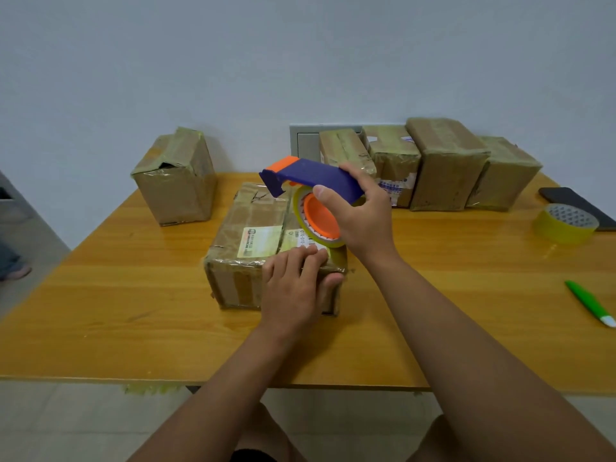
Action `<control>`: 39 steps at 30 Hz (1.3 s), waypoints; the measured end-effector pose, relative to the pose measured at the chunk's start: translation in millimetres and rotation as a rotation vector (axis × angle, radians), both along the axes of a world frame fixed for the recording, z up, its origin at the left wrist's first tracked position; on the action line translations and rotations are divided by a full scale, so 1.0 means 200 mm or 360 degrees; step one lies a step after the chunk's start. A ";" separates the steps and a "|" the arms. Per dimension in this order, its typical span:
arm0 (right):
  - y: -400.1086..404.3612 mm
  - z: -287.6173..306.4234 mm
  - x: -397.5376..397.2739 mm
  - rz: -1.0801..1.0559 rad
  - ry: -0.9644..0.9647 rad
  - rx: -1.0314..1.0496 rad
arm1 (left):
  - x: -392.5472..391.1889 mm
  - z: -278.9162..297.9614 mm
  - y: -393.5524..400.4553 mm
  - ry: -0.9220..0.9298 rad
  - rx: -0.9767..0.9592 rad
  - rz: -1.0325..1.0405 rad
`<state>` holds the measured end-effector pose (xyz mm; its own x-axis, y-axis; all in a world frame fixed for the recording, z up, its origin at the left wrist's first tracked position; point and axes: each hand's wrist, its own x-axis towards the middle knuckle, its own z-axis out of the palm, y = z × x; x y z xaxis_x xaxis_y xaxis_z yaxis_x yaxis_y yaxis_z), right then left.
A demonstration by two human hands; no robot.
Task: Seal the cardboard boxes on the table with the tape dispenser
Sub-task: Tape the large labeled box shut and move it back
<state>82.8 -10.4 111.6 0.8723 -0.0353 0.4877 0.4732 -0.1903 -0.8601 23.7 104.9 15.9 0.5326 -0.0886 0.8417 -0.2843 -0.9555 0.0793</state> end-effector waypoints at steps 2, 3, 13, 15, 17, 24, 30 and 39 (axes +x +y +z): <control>0.01 0.00 0.00 0.0002 -0.0001 -0.0018 | -0.01 0.01 0.00 0.0008 0.0019 0.0005; 0.01 0.01 0.00 0.0001 0.0000 -0.0023 | -0.01 0.01 0.00 0.0023 0.0011 0.0012; 0.01 0.03 0.02 -0.0005 0.0018 -0.0122 | -0.08 0.12 0.08 0.0255 0.0025 -0.0221; 0.01 0.04 0.03 0.0001 0.0027 -0.0130 | -0.06 0.11 0.10 0.0176 0.0089 -0.0221; 0.00 0.04 0.03 0.0008 0.0037 -0.0126 | -0.05 0.10 0.09 0.0161 0.0098 -0.0224; 0.00 0.04 0.05 0.0038 0.0040 -0.0122 | -0.10 0.13 0.25 0.0153 0.0074 -0.0098; 0.01 0.04 0.07 0.0040 0.0021 -0.0175 | -0.08 0.13 0.29 0.0152 0.0034 -0.0179; 0.01 0.04 0.08 0.0053 0.0024 -0.0172 | -0.09 0.09 0.39 0.0116 -0.0106 -0.0037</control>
